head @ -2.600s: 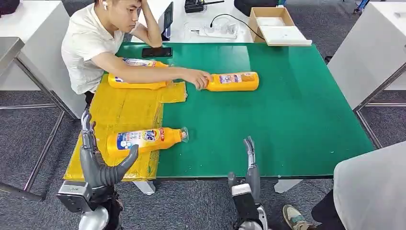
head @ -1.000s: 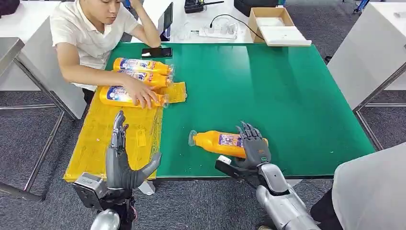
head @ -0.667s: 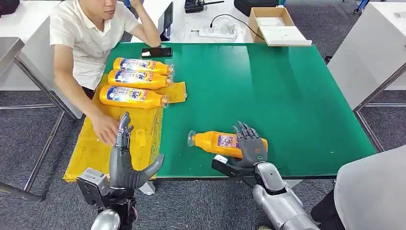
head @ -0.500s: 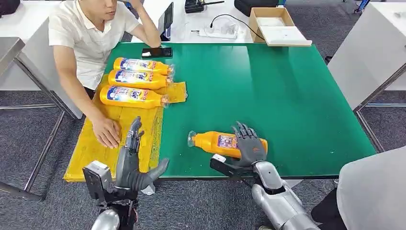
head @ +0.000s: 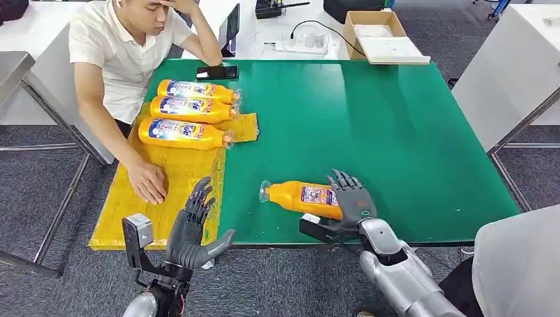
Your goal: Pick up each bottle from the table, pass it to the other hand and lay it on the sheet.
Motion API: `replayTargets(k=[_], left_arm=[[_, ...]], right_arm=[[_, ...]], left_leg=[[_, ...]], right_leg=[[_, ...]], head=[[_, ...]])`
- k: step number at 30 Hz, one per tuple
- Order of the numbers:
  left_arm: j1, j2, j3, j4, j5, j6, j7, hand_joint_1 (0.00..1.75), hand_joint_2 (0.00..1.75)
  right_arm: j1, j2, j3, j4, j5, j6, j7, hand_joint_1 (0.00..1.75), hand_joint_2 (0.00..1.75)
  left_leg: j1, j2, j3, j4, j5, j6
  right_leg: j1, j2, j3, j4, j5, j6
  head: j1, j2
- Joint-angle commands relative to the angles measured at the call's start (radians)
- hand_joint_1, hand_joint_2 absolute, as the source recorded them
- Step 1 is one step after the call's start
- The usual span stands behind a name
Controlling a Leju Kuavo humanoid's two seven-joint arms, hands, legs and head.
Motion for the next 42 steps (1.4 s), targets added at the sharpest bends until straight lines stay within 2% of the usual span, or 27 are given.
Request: replayTargets(k=[1, 4, 10, 11, 12, 16, 17, 19, 21, 24, 33, 37, 39, 42], left_arm=[[-0.008, 0.016, 0.022, 0.040, -0.099, 0.081, -0.017, 0.00, 1.75], [-0.033, -0.011, 0.031, 0.046, -0.305, 0.260, -0.089, 0.00, 1.75], [-0.044, -0.020, 0.031, 0.042, -0.307, 0.264, -0.066, 0.00, 1.75], [-0.038, -0.016, 0.031, 0.047, -0.307, 0.264, -0.080, 0.00, 1.75], [-0.036, -0.018, 0.036, 0.052, -0.299, 0.263, -0.094, 0.00, 1.75], [-0.061, -0.019, 0.028, 0.080, -0.285, 0.273, -0.115, 0.00, 1.75], [-0.073, -0.015, 0.018, 0.095, -0.276, 0.279, -0.122, 0.00, 1.75], [-0.088, -0.013, 0.006, 0.114, -0.273, 0.292, -0.137, 0.00, 1.75], [-0.093, -0.014, 0.003, 0.119, -0.272, 0.295, -0.139, 0.00, 1.75], [-0.100, -0.011, -0.007, 0.126, -0.269, 0.303, -0.147, 0.00, 1.75], [-0.100, -0.003, -0.015, 0.129, -0.259, 0.322, -0.154, 0.00, 1.75], [-0.074, -0.027, 0.018, 0.071, -0.209, 0.375, -0.245, 0.00, 1.75], [-0.066, -0.023, 0.017, 0.047, -0.207, 0.383, -0.251, 0.00, 1.75], [-0.042, -0.041, 0.040, -0.022, -0.208, 0.483, -0.347, 0.00, 1.75]], right_arm=[[0.083, -0.098, 0.030, -0.048, -0.009, 0.057, 0.046, 0.00, 1.75], [0.132, -0.106, 0.001, -0.073, 0.002, 0.061, 0.068, 0.00, 1.75], [0.126, -0.086, -0.018, -0.053, -0.019, 0.091, 0.071, 0.00, 1.75], [0.128, -0.086, -0.023, -0.042, -0.035, 0.063, 0.026, 0.70, 1.75], [0.122, -0.056, -0.049, -0.008, -0.049, 0.025, -0.004, 1.75, 1.75], [0.095, 0.063, -0.091, 0.133, -0.131, -0.049, -0.151, 1.75, 1.75], [0.088, 0.101, -0.119, 0.180, -0.195, -0.067, -0.221, 1.75, 1.75], [0.073, 0.126, -0.111, 0.233, -0.214, -0.095, -0.285, 1.75, 1.75], [0.068, 0.134, -0.113, 0.244, -0.221, -0.097, -0.293, 1.75, 1.75], [0.056, 0.153, -0.129, 0.277, -0.255, -0.103, -0.325, 1.75, 1.75], [0.048, 0.166, -0.151, 0.340, -0.272, -0.138, -0.336, 1.75, 1.75], [0.069, 0.193, -0.229, 0.308, -0.401, -0.106, -0.449, 1.75, 1.75], [0.073, 0.200, -0.229, 0.285, -0.413, -0.096, -0.451, 1.75, 1.75], [0.088, 0.220, -0.258, 0.190, -0.510, -0.071, -0.507, 1.75, 1.75]], left_leg=[[0.000, -0.001, 0.003, -0.002, 0.000, -0.001], [0.001, -0.004, 0.005, -0.002, 0.000, -0.002], [0.001, -0.003, 0.005, -0.001, 0.000, -0.002], [0.001, -0.002, 0.006, -0.001, 0.000, -0.001], [0.001, -0.002, 0.007, -0.002, 0.001, -0.001], [0.001, 0.002, 0.009, -0.002, 0.000, -0.002], [0.001, 0.002, 0.008, -0.003, 0.001, -0.002], [0.002, 0.003, 0.009, -0.004, 0.000, -0.003], [0.002, 0.003, 0.009, -0.003, 0.000, -0.002], [0.002, 0.010, 0.010, -0.002, -0.001, -0.003], [0.005, 0.010, 0.011, -0.002, 0.000, -0.003], [0.005, 0.010, 0.011, -0.002, -0.001, -0.003], [0.005, 0.011, 0.011, -0.001, -0.001, -0.003], [0.004, 0.011, 0.010, -0.002, -0.001, -0.004]], right_leg=[[0.001, -0.003, 0.003, -0.002, 0.000, -0.002], [0.002, -0.006, 0.006, -0.003, -0.001, -0.002], [0.001, -0.005, 0.006, -0.002, 0.000, -0.002], [0.001, -0.003, 0.007, -0.002, 0.000, -0.001], [0.002, -0.004, 0.007, -0.003, 0.000, -0.002], [0.002, 0.000, 0.008, -0.003, 0.001, -0.002], [0.002, -0.001, 0.008, -0.003, 0.001, -0.003], [0.003, 0.000, 0.008, -0.004, 0.001, -0.003], [0.003, -0.001, 0.008, -0.004, 0.001, -0.003], [0.003, 0.006, 0.007, -0.002, 0.001, -0.002], [0.005, 0.006, 0.007, -0.003, 0.003, -0.005], [0.005, 0.006, 0.007, -0.003, 0.002, -0.005], [0.005, 0.007, 0.006, -0.002, 0.003, -0.005], [0.004, 0.007, 0.006, -0.002, 0.002, -0.006]], head=[[0.000, 0.000], [0.000, 0.000], [0.000, 0.000], [-0.001, 0.000], [0.000, 0.000], [0.000, 0.000], [0.000, 0.000], [-0.001, 0.000], [0.000, 0.000], [0.000, 0.000], [0.000, 0.000], [0.000, 0.000], [0.000, 0.000], [0.000, 0.000]])
